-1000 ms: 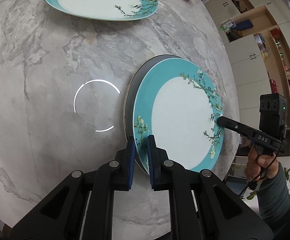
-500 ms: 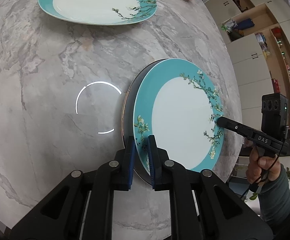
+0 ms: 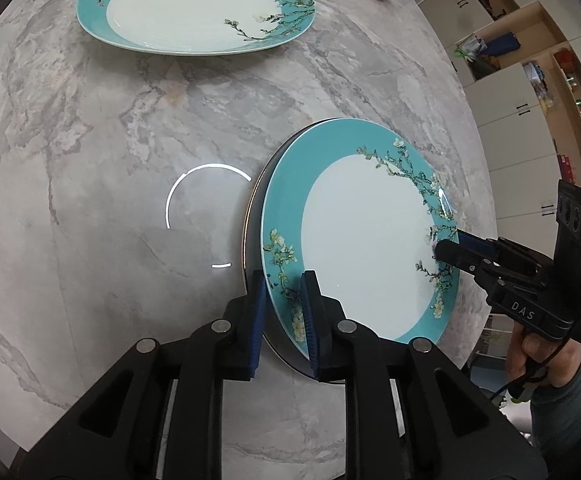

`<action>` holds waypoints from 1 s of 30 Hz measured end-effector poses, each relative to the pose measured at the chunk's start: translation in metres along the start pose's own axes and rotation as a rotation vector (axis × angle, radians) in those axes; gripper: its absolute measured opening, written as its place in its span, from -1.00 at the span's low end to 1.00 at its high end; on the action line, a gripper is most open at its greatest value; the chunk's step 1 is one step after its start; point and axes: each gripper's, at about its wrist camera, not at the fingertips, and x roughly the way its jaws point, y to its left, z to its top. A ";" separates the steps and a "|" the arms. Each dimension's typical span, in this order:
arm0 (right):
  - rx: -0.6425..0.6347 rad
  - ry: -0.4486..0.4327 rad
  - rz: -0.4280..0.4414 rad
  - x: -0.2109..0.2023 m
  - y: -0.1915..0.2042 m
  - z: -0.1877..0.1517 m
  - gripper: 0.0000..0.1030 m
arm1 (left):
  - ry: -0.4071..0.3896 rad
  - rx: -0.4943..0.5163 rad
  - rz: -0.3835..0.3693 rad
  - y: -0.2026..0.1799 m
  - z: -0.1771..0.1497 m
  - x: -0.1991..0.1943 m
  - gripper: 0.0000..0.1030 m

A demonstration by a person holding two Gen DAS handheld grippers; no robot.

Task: Organize plates and bowls
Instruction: 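Lower the teal floral plate onto the grey-rimmed plate and open the left gripper, then move the left gripper to the smaller teal floral plate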

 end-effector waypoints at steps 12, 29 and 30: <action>-0.144 -0.012 -0.165 0.007 0.033 -0.011 0.25 | 0.019 0.015 0.057 -0.010 -0.006 0.006 0.47; -0.251 -0.223 -0.376 -0.045 0.044 -0.005 1.00 | -0.256 0.003 0.157 0.005 0.005 -0.069 0.99; -0.252 -0.234 -0.369 -0.048 0.043 -0.001 1.00 | -0.274 0.015 0.176 0.006 0.007 -0.073 0.99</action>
